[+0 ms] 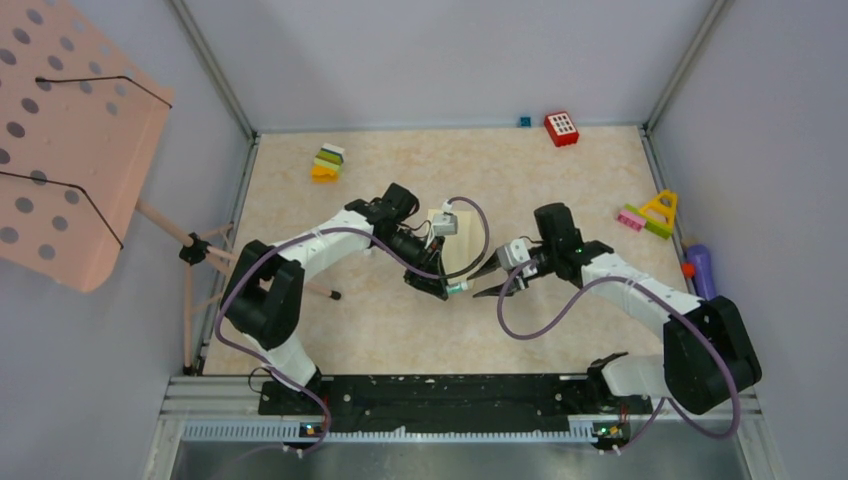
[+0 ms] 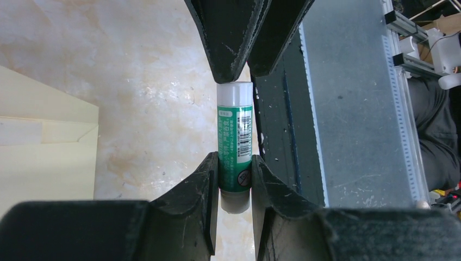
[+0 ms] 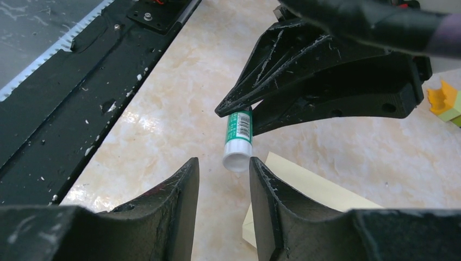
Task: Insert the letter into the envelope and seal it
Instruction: Unscrew the solid glue.
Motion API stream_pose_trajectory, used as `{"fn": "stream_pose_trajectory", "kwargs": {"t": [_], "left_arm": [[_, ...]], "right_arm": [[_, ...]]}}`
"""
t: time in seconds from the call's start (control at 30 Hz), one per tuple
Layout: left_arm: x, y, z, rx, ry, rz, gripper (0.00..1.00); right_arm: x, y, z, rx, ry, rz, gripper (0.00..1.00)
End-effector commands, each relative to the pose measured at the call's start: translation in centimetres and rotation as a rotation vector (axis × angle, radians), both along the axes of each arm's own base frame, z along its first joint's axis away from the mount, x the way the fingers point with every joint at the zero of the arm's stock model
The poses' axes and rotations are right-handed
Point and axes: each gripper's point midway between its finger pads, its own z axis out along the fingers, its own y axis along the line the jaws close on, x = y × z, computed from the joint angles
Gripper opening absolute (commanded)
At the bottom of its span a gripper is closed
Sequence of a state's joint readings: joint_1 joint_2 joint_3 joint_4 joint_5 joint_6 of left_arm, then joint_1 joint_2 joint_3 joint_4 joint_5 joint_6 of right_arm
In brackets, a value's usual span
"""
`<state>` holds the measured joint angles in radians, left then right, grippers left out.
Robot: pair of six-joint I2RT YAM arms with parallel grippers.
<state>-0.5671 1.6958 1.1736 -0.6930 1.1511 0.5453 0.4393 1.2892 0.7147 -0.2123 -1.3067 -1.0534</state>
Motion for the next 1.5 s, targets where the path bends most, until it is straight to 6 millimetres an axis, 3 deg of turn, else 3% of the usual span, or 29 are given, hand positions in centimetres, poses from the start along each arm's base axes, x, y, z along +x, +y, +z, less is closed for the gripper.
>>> {"fn": "stream_pose_trajectory", "kwargs": {"t": [0.0,0.73,1.0,1.47], "left_arm": [[0.0,-0.6,1.6,-0.066,0.006,-0.031,0.0],[0.2,-0.6,0.6,-0.041,0.0,-0.026,0.0],[0.2,-0.7,0.8,-0.048,0.002,-0.027,0.0],[0.0,-0.7,1.3,-0.066,0.0,-0.034,0.0]], "right_arm": [[-1.4,0.6,0.8,0.042,-0.096,0.072,0.38],[-1.2,1.1,1.9,0.067,-0.115,0.054,0.35],[-1.7,1.1,1.1,0.061,-0.102,0.075,0.35],[-0.9,1.5,-0.1,0.014,-0.098,0.046,0.34]]}}
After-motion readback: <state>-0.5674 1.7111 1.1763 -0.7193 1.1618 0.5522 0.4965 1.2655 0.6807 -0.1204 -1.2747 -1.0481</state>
